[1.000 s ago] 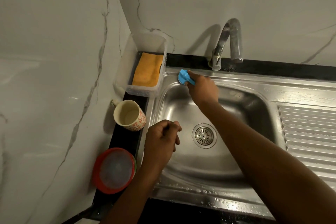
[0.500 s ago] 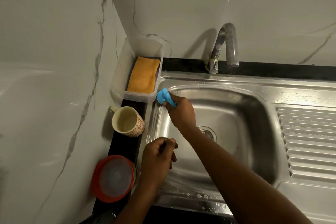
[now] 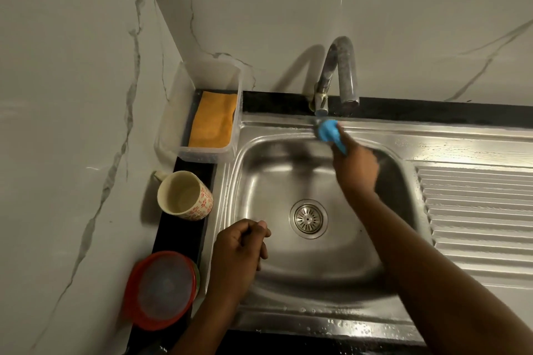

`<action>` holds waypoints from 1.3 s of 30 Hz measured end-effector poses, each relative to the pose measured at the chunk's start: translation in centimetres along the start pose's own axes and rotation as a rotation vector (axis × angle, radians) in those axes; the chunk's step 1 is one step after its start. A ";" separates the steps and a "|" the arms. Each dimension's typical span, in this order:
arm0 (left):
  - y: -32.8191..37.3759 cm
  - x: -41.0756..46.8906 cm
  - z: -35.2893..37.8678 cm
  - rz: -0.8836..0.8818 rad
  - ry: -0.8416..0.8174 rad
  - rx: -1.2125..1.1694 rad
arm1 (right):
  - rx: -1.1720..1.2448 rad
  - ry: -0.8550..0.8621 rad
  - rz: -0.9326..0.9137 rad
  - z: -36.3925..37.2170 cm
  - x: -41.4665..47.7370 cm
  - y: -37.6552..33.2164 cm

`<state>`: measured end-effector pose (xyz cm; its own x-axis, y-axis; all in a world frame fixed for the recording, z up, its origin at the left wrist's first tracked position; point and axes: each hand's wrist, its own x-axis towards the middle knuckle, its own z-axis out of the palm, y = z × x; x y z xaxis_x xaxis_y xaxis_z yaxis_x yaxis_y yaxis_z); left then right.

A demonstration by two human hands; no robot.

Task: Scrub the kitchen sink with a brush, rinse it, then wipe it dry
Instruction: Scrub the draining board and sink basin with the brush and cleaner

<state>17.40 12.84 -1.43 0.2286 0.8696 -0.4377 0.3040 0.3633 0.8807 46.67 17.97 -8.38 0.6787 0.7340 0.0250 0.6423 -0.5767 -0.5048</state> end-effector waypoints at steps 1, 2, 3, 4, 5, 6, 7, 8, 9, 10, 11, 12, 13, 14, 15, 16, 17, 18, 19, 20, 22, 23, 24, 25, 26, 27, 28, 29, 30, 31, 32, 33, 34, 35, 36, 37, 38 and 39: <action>-0.1 0.0 0.1 -0.004 -0.005 -0.005 | 0.020 0.057 0.053 -1.3 0.0 1.9; -0.1 -0.1 0.2 -0.007 -0.010 -0.010 | 0.064 0.106 0.105 -2.3 0.0 3.0; -0.1 -0.1 0.3 -0.009 -0.016 -0.014 | 0.123 0.142 0.165 -3.0 0.0 3.6; -0.2 -0.1 0.4 -0.009 -0.021 -0.018 | 0.172 0.167 0.229 -3.1 0.0 3.7; -0.2 -0.2 0.6 -0.009 -0.027 -0.020 | 0.209 0.185 0.284 -2.8 0.0 3.4; -0.1 -0.3 0.7 -0.011 -0.031 -0.021 | 0.227 0.196 0.316 -2.1 -0.1 2.7; -0.1 -0.4 0.9 -0.014 -0.035 -0.022 | 0.231 0.191 0.325 -1.3 -0.2 1.6; 0.0 -0.4 1.2 -0.017 -0.040 -0.024 | 0.226 0.161 0.310 -0.2 -0.6 0.3; 0.0 -0.5 1.4 -0.020 -0.045 -0.023 | 0.236 0.101 0.275 0.9 -1.0 -1.2; 0.0 -0.5 1.7 -0.022 -0.050 -0.017 | 0.254 0.029 0.217 1.9 -1.4 -2.6; 0.0 -0.5 1.9 -0.023 -0.052 -0.007 | 0.260 -0.028 0.136 2.7 -1.7 -3.9; 0.0 -0.5 2.0 -0.021 -0.052 0.003 | 0.238 -0.067 0.053 3.3 -1.8 -5.2; 0.1 -0.5 2.3 -0.017 -0.053 0.014 | 0.200 -0.098 -0.012 3.3 -1.7 -5.8; 0.1 -0.5 2.4 -0.013 -0.053 0.022 | 0.155 -0.116 -0.062 3.1 -1.4 -5.8; 0.2 -0.5 2.6 -0.011 -0.055 0.023 | 0.113 -0.125 -0.085 2.6 -1.0 -5.2; 0.2 -0.5 2.8 -0.013 -0.058 0.017 | 0.083 -0.119 -0.078 2.0 -0.6 -3.9; 0.2 -0.5 3.0 -0.017 -0.059 0.009 | 0.080 -0.097 -0.038 1.1 -0.4 -2.1; 0.2 -0.4 3.2 -0.021 -0.061 0.005 | 0.101 -0.050 0.027 -0.2 -0.4 0.0; 0.1 -0.3 3.4 -0.021 -0.066 0.005 | 0.147 0.013 0.107 -1.6 -0.3 2.3; 0.0 -0.2 3.5 -0.021 -0.071 0.007 | 0.208 0.082 0.195 -3.1 0.0 4.4; -0.1 0.0 3.8 -0.026 -0.083 0.004 | 0.289 0.228 0.393 -5.9 1.4 7.6; -0.2 0.0 4.0 -0.028 -0.087 0.004 | 0.306 0.282 0.486 -6.9 2.4 8.4; -0.2 0.1 4.1 -0.030 -0.090 0.006 | 0.319 0.310 0.558 -7.4 3.0 8.6; -0.2 0.1 4.2 -0.032 -0.093 0.009 | 0.337 0.317 0.591 -7.5 3.4 8.2; -0.2 0.1 4.4 -0.036 -0.094 0.011 | 0.356 0.313 0.588 -7.0 3.3 7.2; -0.2 0.1 4.5 -0.039 -0.093 0.013 | 0.371 0.302 0.566 -6.4 2.7 5.8; -0.2 0.1 4.6 -0.042 -0.094 0.016 | 0.389 0.283 0.544 -5.5 2.0 4.4; -0.2 0.1 4.8 -0.044 -0.095 0.021 | 0.411 0.252 0.525 -4.6 1.3 3.0; -0.2 0.0 5.0 -0.045 -0.097 0.028 | 0.427 0.215 0.502 -3.7 0.6 1.7; -0.1 0.0 5.1 -0.044 -0.101 0.037 | 0.434 0.167 0.462 -2.9 0.0 0.4; 0.0 0.0 5.2 -0.042 -0.105 0.044 | 0.427 0.109 0.399 -2.2 -0.5 -0.7; 0.1 0.0 5.4 -0.037 -0.110 0.052 | 0.413 0.042 0.318 -1.7 -0.6 -1.7; 0.3 -0.1 5.6 -0.031 -0.113 0.060 | 0.407 -0.020 0.244 -1.5 -0.6 -2.3; 0.5 -0.1 5.8 -0.023 -0.115 0.066 | 0.402 -0.053 0.206 -1.4 -0.2 -2.6; 0.7 -0.2 6.0 -0.015 -0.116 0.069 | 0.395 -0.048 0.210 -1.4 0.4 -2.3; 0.8 -0.2 6.1 -0.009 -0.115 0.068 | 0.383 -0.013 0.234 -1.8 1.0 -1.6; 0.9 -0.2 6.2 -0.004 -0.116 0.066 | 0.365 0.037 0.261 -2.4 1.5 -0.5; 1.0 -0.2 6.2 0.001 -0.119 0.063 | 0.346 0.071 0.275 -3.3 1.7 1.0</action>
<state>23.42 10.95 -1.63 0.3356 0.8228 -0.4588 0.3607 0.3377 0.8694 49.64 17.51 -6.01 0.8383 0.5364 -0.0976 0.2853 -0.5841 -0.7599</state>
